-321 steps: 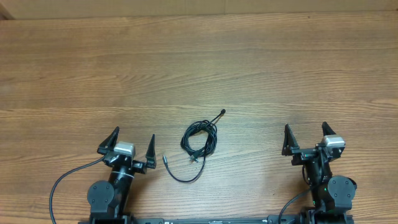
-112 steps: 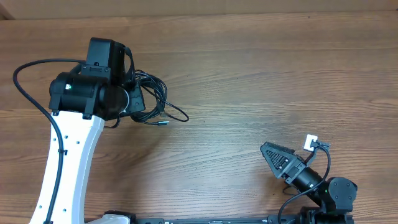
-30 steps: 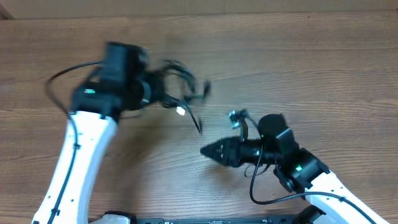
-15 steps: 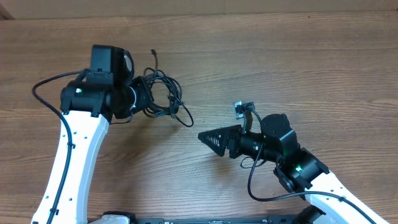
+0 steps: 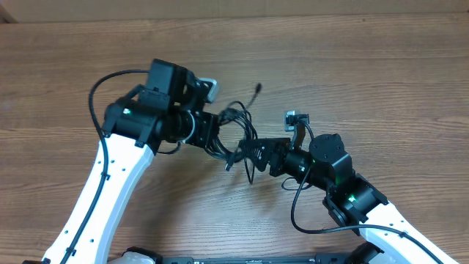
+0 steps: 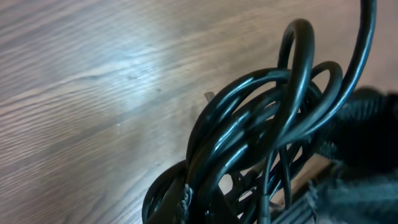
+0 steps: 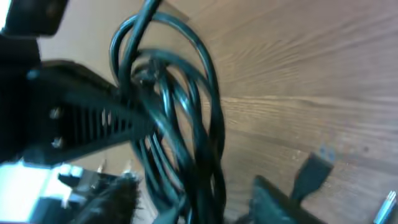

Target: Untangle cables

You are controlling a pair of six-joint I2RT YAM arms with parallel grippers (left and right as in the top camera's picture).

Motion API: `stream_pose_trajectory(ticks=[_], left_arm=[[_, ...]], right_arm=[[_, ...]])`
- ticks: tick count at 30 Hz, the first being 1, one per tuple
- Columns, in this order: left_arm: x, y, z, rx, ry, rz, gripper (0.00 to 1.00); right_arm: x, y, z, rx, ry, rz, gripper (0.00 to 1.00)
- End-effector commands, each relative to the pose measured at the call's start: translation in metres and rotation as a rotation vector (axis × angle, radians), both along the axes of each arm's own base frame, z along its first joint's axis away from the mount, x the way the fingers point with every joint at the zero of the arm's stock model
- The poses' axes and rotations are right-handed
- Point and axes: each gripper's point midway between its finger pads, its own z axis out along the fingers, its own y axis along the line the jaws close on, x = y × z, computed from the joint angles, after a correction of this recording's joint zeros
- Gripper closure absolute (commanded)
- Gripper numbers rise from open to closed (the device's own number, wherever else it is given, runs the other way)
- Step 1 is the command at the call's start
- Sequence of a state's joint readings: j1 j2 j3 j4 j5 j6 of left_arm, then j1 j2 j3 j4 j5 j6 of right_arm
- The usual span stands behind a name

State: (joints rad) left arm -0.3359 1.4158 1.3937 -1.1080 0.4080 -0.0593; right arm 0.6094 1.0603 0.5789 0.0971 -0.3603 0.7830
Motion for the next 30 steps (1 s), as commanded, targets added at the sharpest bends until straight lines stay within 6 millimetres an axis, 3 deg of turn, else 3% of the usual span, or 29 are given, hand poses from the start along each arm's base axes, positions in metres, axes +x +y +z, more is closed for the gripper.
stream_pose_trajectory(ticks=[1, 3, 5, 7, 10, 11, 12, 16, 17, 22, 25, 30], left_arm=[[-0.008, -0.014, 0.011, -0.023, -0.051, -0.122, 0.96], [-0.010, -0.017, 0.011, -0.024, -0.047, -0.131, 0.96], [-0.009, -0.016, 0.011, -0.021, -0.054, -0.127, 0.96], [-0.005, -0.012, 0.009, 0.005, -0.062, -0.106, 0.87], [0.007, 0.007, 0.002, 0.098, -0.058, 0.026, 0.61], [0.010, 0.015, 0.000, 0.126, -0.052, 0.086, 0.44], [0.011, 0.018, -0.001, 0.138, -0.047, 0.116, 0.40], [0.010, 0.030, -0.002, 0.088, 0.068, 0.321, 0.35], [0.001, 0.028, -0.003, 0.028, 0.175, 0.411, 0.33], [-0.021, 0.017, -0.007, -0.048, 0.365, 0.512, 0.20], [-0.026, 0.011, -0.012, -0.053, 0.409, 0.551, 0.20], [-0.018, 0.003, -0.026, -0.098, 0.436, 0.635, 0.21]], right_arm=[[0.006, -0.003, 0.005, -0.002, -0.026, -0.032, 0.60], [0.006, -0.003, 0.005, -0.002, -0.026, -0.032, 0.84], [0.006, -0.003, 0.005, -0.001, -0.025, -0.032, 0.96], [0.006, -0.003, 0.005, 0.007, -0.012, -0.037, 0.96], [0.008, -0.005, 0.005, 0.052, 0.058, -0.081, 0.96], [0.010, -0.007, 0.005, 0.069, 0.084, -0.106, 0.96], [0.012, -0.008, 0.005, 0.079, 0.101, -0.122, 0.96], [0.019, -0.014, 0.004, 0.113, 0.149, -0.200, 0.96], [0.020, -0.014, 0.004, 0.113, 0.147, -0.204, 0.96], [0.020, -0.014, 0.004, 0.113, 0.148, -0.203, 0.96], [0.020, -0.014, 0.004, 0.122, 0.160, -0.208, 0.96], [0.017, -0.012, 0.004, 0.145, 0.194, -0.200, 0.96]])
